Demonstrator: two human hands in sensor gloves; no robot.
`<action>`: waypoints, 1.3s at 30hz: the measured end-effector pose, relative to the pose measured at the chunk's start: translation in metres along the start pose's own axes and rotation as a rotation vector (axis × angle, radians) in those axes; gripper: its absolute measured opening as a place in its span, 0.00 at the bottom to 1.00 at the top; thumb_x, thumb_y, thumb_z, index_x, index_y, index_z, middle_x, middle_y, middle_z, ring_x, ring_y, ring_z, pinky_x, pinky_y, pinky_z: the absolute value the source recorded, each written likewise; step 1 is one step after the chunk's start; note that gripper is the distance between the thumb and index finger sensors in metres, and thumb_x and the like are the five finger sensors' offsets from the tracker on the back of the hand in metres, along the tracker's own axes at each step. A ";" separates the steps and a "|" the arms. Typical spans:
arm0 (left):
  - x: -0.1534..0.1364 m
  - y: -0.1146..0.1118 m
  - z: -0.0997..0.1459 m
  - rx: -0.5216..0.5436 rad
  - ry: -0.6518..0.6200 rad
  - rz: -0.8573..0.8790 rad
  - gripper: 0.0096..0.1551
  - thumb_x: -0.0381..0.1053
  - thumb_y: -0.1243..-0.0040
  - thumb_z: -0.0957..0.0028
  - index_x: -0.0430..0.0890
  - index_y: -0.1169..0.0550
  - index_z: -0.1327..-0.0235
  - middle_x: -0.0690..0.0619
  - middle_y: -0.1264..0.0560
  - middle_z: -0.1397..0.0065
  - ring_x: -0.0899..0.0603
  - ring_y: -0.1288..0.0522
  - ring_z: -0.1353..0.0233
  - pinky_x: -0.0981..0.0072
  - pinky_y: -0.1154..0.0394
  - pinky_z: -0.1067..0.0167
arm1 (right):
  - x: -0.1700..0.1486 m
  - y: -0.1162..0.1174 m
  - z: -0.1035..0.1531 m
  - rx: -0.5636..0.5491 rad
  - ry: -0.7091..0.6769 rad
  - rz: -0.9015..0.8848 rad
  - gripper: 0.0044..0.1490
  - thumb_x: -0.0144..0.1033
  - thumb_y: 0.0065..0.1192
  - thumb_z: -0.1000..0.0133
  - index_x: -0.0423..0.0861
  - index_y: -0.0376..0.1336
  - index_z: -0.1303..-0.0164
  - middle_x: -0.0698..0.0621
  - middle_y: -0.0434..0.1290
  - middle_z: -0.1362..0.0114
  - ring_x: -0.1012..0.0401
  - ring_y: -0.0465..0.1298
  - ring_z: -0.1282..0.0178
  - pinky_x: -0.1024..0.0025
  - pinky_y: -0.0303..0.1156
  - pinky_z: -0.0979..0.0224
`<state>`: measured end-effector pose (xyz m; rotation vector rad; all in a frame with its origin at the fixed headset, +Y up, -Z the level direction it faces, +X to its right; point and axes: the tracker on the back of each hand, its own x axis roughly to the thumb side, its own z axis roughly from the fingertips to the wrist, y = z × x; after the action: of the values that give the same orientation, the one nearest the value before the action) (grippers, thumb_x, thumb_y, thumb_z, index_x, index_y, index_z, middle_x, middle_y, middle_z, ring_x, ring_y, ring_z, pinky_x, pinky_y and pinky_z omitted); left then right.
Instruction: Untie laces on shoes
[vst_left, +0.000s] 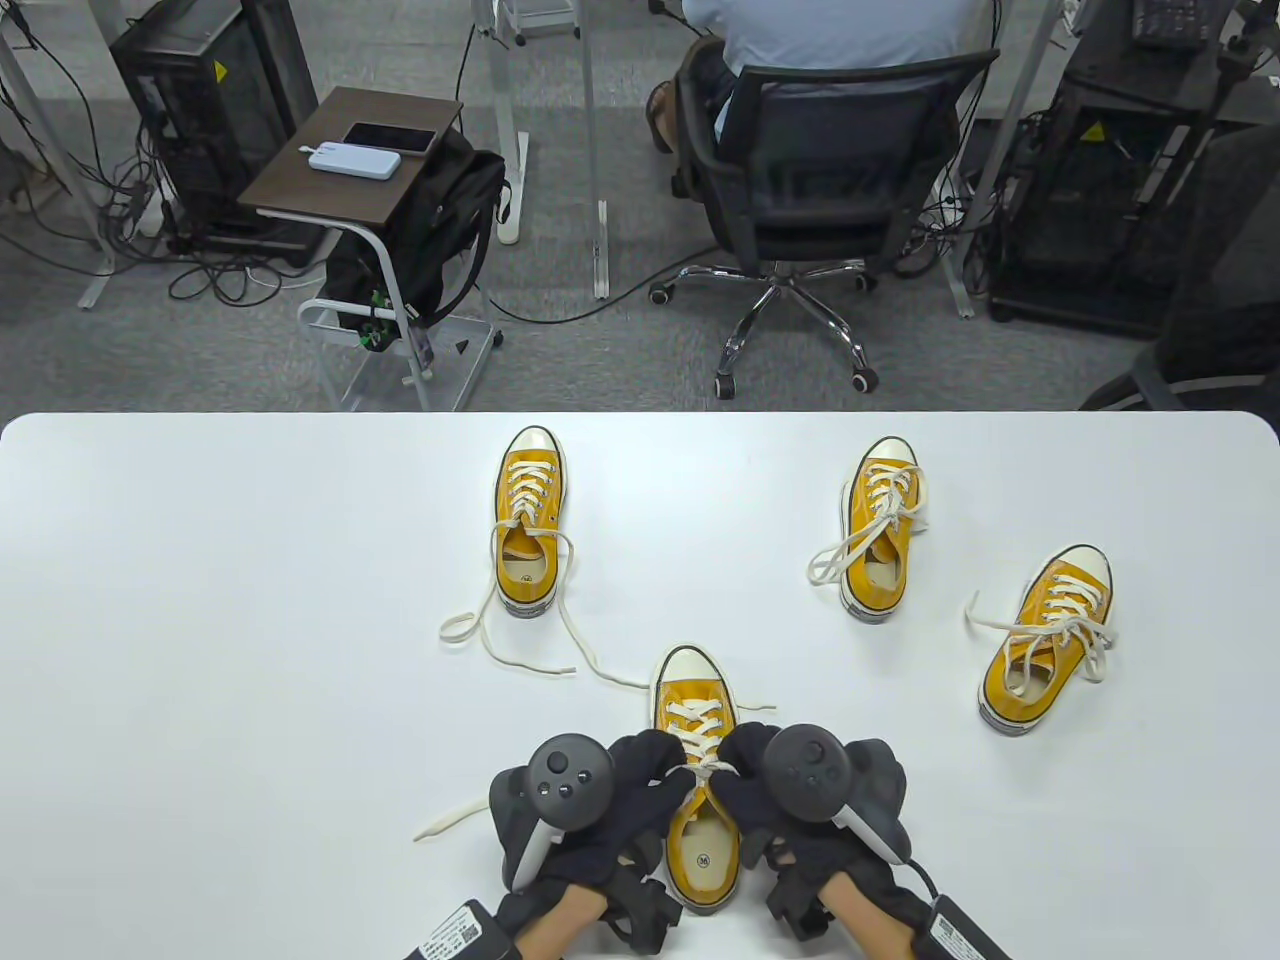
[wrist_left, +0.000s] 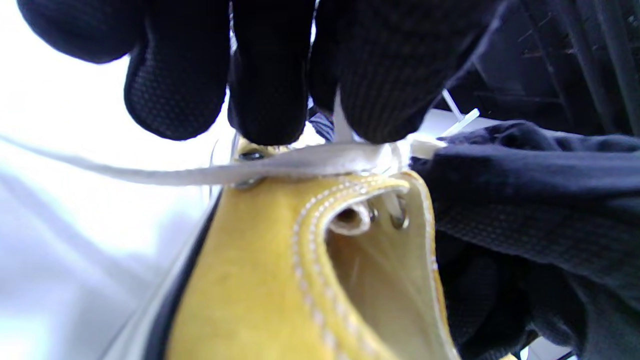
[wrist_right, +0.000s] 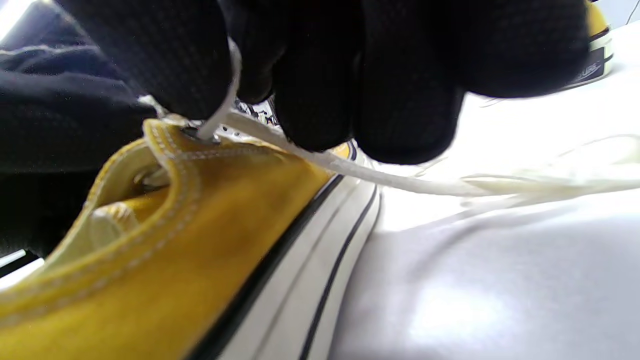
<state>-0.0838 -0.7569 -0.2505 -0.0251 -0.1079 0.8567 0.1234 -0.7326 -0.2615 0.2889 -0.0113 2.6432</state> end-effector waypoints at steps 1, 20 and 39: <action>0.000 0.000 0.000 0.007 -0.001 0.006 0.19 0.54 0.32 0.52 0.59 0.19 0.47 0.49 0.16 0.40 0.36 0.17 0.45 0.46 0.21 0.51 | 0.001 0.000 0.000 -0.002 -0.003 0.005 0.23 0.44 0.71 0.50 0.50 0.67 0.47 0.42 0.79 0.42 0.46 0.82 0.55 0.48 0.77 0.53; -0.016 0.008 -0.003 0.053 0.092 0.091 0.19 0.61 0.37 0.51 0.56 0.18 0.50 0.48 0.18 0.40 0.36 0.18 0.45 0.46 0.22 0.51 | -0.005 -0.006 -0.002 -0.043 0.024 0.001 0.24 0.39 0.69 0.50 0.48 0.67 0.43 0.43 0.80 0.44 0.46 0.82 0.57 0.49 0.78 0.55; -0.031 0.018 -0.008 0.110 0.145 0.160 0.20 0.58 0.40 0.49 0.56 0.19 0.46 0.48 0.20 0.37 0.36 0.19 0.44 0.47 0.22 0.51 | -0.020 -0.014 -0.005 -0.104 0.096 -0.006 0.24 0.48 0.70 0.51 0.50 0.68 0.49 0.44 0.81 0.46 0.47 0.83 0.58 0.50 0.78 0.57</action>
<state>-0.1162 -0.7685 -0.2619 0.0076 0.0785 1.0166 0.1461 -0.7293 -0.2709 0.1263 -0.1164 2.6366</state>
